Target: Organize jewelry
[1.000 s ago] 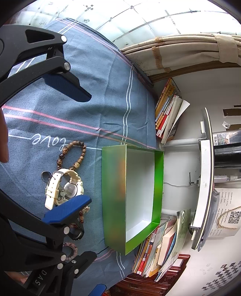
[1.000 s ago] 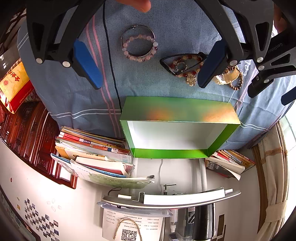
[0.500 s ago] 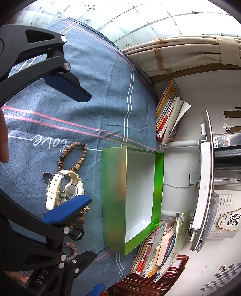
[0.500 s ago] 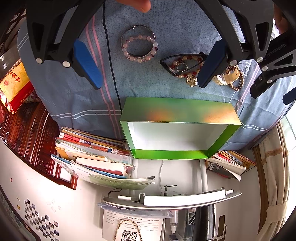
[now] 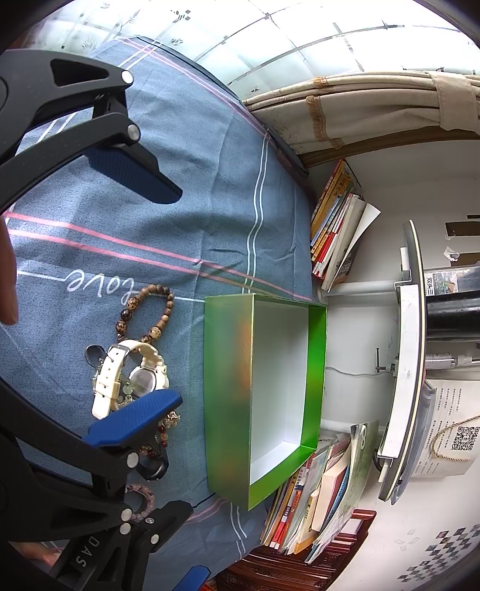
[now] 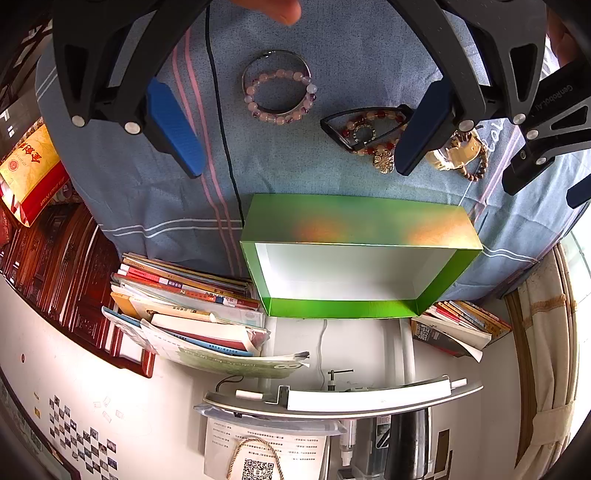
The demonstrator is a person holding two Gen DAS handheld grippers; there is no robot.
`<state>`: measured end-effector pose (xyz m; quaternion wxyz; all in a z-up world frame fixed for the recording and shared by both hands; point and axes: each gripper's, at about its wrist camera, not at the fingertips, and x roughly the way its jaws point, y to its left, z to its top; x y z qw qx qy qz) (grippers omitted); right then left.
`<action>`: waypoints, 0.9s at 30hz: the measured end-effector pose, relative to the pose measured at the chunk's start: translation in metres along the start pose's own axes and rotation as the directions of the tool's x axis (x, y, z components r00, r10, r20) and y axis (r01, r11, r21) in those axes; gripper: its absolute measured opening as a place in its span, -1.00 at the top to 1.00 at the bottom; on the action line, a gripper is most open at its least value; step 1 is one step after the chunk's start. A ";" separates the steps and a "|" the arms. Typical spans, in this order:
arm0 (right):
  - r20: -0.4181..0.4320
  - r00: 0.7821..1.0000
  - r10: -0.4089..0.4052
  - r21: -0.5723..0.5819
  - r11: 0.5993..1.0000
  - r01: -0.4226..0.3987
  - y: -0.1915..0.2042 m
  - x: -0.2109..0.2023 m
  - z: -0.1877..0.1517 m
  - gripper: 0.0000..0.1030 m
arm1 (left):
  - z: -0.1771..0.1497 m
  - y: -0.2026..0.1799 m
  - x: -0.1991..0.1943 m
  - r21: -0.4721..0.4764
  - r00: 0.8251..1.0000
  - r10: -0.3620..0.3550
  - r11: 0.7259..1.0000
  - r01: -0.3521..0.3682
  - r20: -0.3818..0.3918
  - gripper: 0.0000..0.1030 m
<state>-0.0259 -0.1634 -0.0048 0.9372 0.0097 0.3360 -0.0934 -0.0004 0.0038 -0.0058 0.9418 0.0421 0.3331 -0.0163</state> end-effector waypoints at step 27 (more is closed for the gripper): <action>-0.006 1.000 0.002 -0.001 1.000 -0.002 0.001 0.001 0.000 -0.95 | 0.001 0.000 0.000 0.000 1.000 0.000 1.000 0.000 -0.001 -0.93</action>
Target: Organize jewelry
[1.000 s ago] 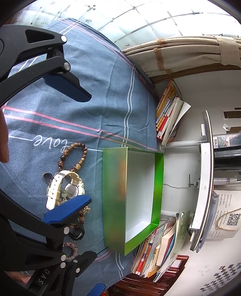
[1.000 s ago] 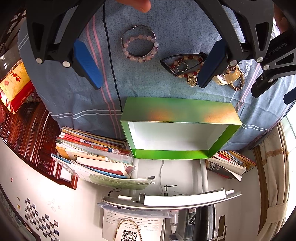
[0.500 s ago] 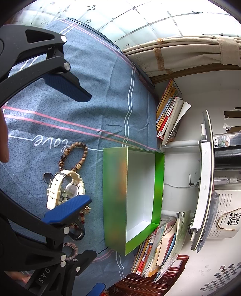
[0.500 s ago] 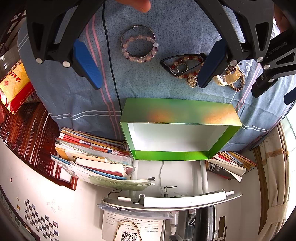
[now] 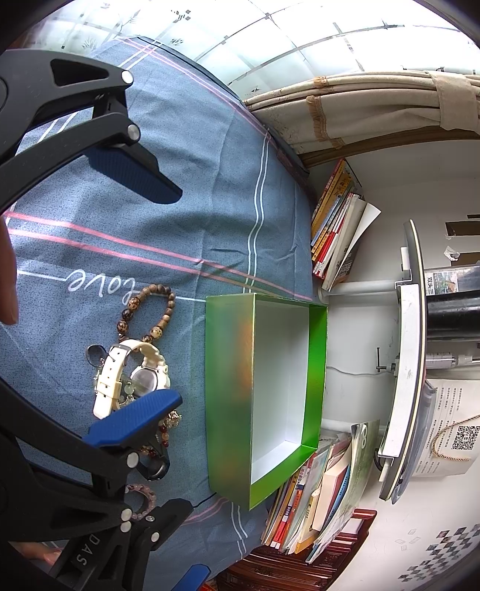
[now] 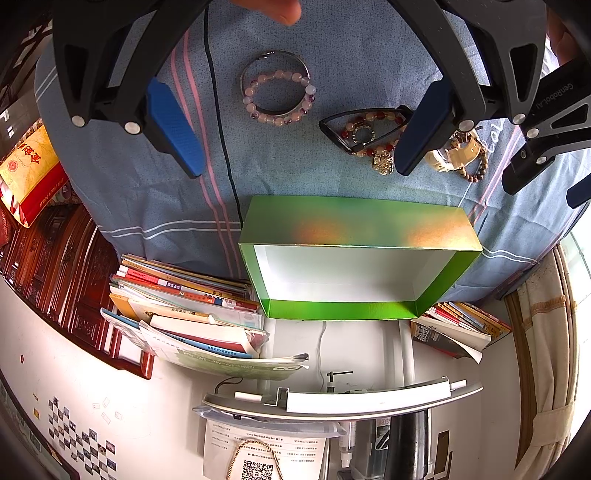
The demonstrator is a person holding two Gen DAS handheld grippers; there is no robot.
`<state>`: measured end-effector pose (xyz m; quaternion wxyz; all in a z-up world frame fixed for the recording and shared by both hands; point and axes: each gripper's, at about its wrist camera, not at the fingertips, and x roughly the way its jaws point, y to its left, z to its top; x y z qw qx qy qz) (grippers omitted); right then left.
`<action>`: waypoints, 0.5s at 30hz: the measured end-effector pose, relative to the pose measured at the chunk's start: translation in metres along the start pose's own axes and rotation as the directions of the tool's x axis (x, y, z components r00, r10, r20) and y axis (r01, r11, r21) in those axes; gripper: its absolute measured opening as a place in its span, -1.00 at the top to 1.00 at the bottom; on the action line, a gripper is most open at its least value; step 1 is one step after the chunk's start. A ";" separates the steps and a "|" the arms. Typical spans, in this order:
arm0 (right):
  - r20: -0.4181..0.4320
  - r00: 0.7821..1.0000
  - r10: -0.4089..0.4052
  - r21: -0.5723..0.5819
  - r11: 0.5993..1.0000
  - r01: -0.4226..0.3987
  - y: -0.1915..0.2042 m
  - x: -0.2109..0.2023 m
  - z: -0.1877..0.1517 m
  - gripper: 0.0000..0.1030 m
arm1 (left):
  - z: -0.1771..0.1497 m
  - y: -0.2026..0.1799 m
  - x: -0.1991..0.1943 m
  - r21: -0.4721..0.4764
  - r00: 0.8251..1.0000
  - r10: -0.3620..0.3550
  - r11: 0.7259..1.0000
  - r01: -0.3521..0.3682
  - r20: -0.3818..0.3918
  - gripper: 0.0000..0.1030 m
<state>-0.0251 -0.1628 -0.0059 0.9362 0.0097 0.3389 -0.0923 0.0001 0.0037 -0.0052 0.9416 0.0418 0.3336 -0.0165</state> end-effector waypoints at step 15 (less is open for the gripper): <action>-0.003 1.000 0.002 0.000 1.000 -0.002 0.001 0.001 0.000 -0.95 | 0.000 0.000 0.000 -0.001 1.000 0.000 1.000 0.000 0.000 -0.93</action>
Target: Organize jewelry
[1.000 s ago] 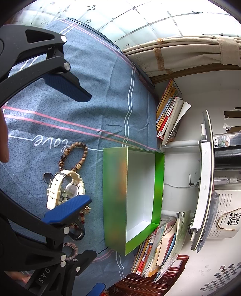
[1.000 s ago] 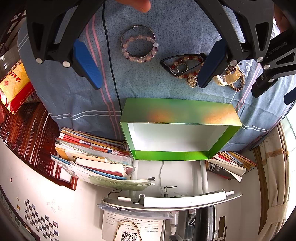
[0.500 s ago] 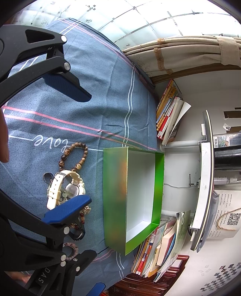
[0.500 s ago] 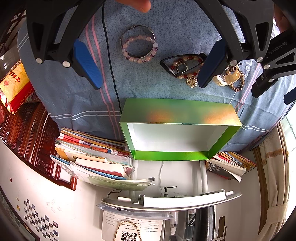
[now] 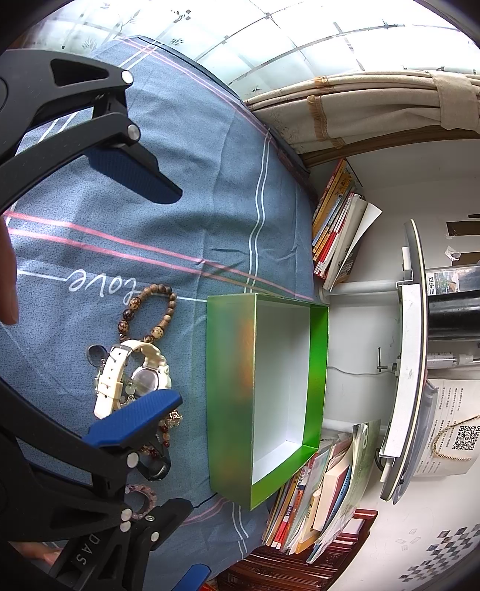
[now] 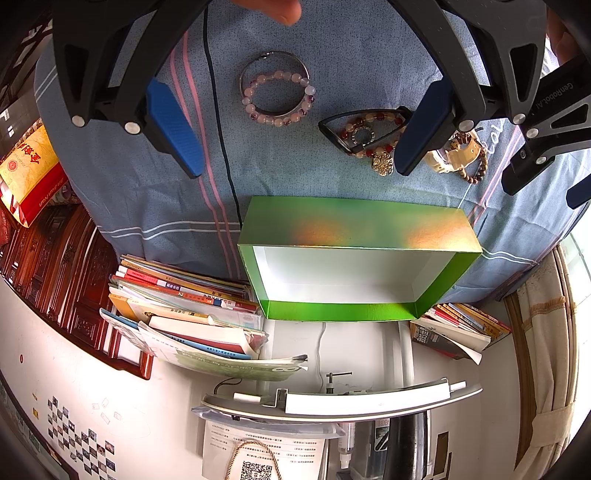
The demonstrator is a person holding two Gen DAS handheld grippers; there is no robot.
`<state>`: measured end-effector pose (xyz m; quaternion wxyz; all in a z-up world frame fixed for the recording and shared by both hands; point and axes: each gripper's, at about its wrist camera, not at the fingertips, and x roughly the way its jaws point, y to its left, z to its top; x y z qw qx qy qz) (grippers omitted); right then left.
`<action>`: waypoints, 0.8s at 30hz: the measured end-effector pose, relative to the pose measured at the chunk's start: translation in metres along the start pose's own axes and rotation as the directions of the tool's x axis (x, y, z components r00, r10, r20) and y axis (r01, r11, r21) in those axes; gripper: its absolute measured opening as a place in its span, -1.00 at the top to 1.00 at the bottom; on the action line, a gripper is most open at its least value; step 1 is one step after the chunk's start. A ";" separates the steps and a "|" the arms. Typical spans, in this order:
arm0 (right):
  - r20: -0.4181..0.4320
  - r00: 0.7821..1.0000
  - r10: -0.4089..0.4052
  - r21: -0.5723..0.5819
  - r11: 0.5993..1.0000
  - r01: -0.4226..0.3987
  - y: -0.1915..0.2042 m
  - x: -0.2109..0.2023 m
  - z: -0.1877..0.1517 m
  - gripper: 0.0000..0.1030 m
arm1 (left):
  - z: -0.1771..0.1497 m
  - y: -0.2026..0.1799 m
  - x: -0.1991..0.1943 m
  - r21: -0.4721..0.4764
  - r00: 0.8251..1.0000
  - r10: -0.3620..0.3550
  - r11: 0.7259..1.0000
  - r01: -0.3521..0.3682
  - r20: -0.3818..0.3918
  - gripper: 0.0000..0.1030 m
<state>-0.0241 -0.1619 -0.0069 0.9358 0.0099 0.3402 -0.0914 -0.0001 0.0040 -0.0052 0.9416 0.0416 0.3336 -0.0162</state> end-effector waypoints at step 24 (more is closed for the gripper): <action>0.002 0.999 -0.046 -0.017 0.999 0.046 -0.009 0.004 0.006 -0.95 | -0.005 -0.002 0.007 0.004 0.999 0.012 1.000 -0.011 -0.043 -0.93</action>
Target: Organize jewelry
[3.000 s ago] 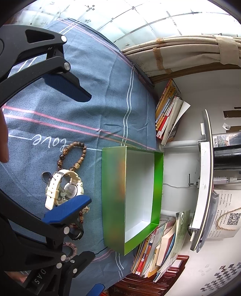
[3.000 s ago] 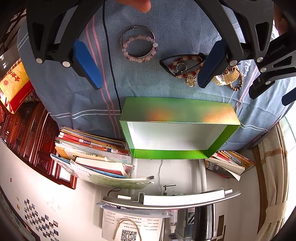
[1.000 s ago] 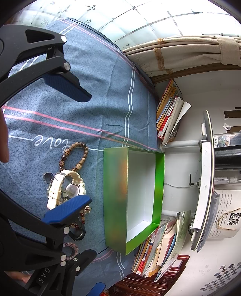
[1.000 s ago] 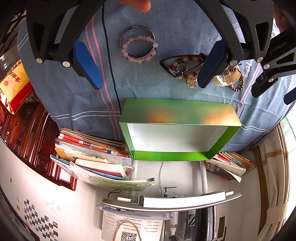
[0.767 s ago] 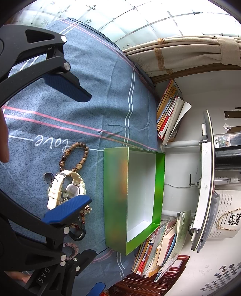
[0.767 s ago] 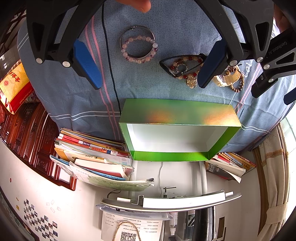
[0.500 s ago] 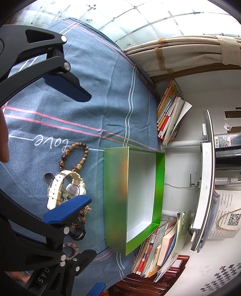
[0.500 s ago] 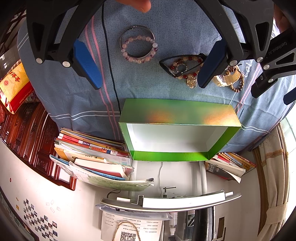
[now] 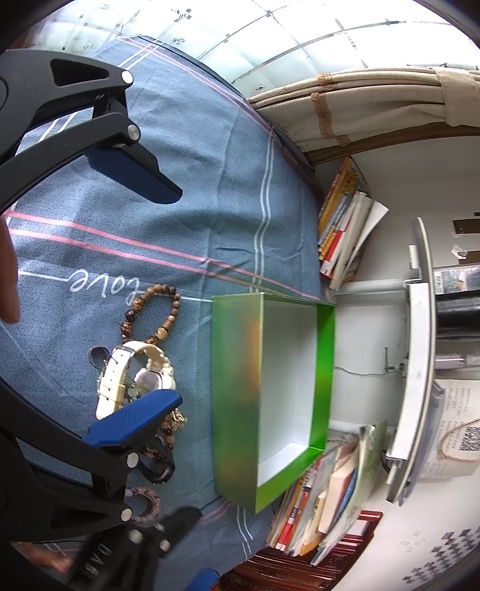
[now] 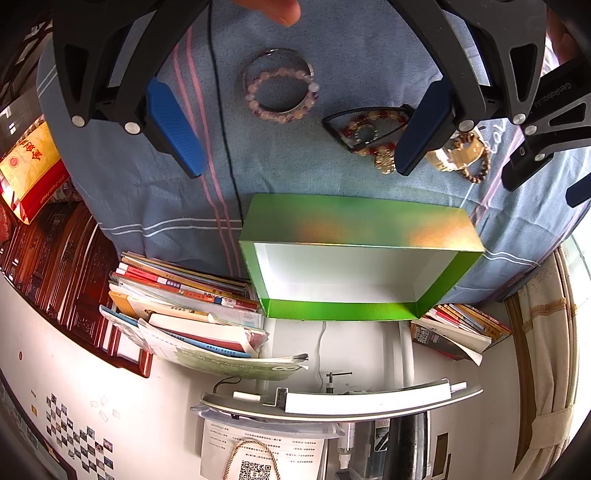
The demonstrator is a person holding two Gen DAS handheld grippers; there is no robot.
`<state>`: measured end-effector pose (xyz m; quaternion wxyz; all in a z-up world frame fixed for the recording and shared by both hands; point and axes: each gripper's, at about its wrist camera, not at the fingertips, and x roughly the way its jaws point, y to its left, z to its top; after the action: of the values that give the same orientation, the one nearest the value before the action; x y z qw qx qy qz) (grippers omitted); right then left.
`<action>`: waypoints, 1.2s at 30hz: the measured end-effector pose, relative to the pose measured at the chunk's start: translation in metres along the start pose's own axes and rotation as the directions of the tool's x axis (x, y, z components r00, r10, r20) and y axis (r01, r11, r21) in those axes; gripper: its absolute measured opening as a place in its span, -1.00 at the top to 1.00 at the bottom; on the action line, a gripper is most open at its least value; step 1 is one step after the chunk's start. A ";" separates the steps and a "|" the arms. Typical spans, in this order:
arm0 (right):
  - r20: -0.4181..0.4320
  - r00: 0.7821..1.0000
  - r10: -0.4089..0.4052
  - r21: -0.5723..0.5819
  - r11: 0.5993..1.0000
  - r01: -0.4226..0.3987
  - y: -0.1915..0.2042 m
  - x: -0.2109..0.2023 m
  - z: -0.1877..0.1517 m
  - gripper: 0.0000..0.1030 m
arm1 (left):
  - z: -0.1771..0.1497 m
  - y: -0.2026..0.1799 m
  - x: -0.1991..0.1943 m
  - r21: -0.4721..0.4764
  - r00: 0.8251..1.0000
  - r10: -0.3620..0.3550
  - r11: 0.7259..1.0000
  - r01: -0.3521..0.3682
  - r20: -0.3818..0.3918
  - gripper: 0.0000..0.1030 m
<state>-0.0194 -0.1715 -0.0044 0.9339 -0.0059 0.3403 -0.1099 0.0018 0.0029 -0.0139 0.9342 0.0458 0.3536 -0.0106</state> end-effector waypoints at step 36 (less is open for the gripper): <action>-0.274 0.945 0.177 -0.076 0.976 -0.205 0.001 0.050 -0.011 -0.33 | -0.002 0.002 0.048 -0.052 0.917 -0.283 0.959 0.280 -0.282 0.14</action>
<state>0.0107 -0.1802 -0.0446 0.8846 -0.0065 0.4664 -0.0008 0.0365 0.0054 -0.0473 0.8621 -0.0092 0.4879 -0.1362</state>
